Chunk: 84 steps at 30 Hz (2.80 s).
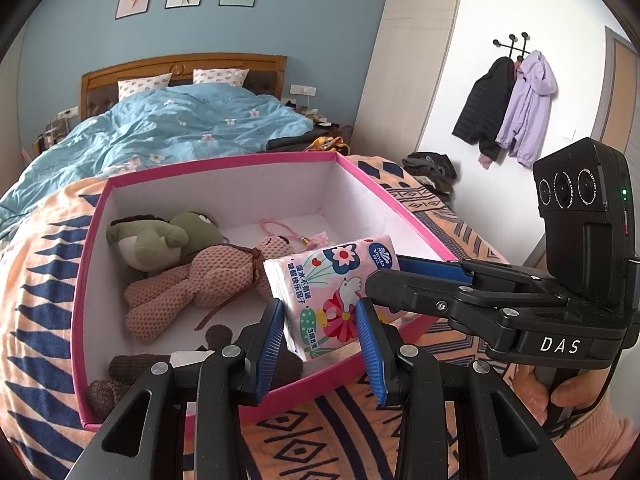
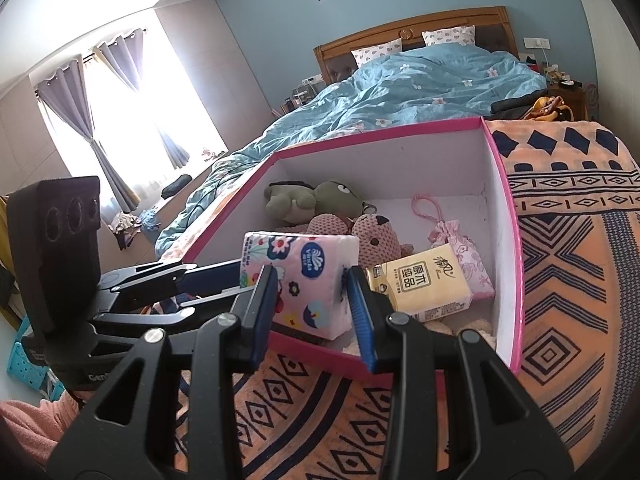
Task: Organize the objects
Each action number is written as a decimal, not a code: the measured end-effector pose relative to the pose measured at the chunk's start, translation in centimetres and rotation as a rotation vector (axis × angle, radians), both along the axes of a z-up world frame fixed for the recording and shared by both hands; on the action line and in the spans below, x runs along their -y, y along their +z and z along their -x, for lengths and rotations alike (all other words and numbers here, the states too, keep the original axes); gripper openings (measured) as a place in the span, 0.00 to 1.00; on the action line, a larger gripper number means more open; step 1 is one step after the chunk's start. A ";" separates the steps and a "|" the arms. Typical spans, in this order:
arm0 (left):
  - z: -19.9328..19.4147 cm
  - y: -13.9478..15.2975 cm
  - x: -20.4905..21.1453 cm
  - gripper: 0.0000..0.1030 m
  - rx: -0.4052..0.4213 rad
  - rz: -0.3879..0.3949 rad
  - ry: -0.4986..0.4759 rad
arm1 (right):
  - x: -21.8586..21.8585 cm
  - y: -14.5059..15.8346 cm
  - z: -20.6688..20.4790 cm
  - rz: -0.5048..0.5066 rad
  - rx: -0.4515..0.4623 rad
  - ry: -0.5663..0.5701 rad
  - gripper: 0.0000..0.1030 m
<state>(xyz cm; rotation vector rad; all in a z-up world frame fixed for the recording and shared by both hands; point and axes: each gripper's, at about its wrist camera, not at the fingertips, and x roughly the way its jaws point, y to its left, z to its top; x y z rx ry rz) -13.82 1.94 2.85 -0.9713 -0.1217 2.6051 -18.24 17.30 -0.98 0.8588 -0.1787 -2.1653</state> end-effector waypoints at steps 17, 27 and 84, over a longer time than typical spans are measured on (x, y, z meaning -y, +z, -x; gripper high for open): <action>0.8 -0.9 0.2 0.35 0.032 0.001 0.012 | 0.8 -0.8 0.7 -0.025 0.021 -0.007 0.38; 1.2 -1.4 0.5 0.35 0.052 0.002 0.024 | 1.6 -1.0 0.7 -0.074 0.005 -0.014 0.38; -10.0 -3.6 1.2 1.00 -0.064 0.105 0.263 | -1.1 -4.8 -10.0 -0.248 -0.204 -0.185 0.99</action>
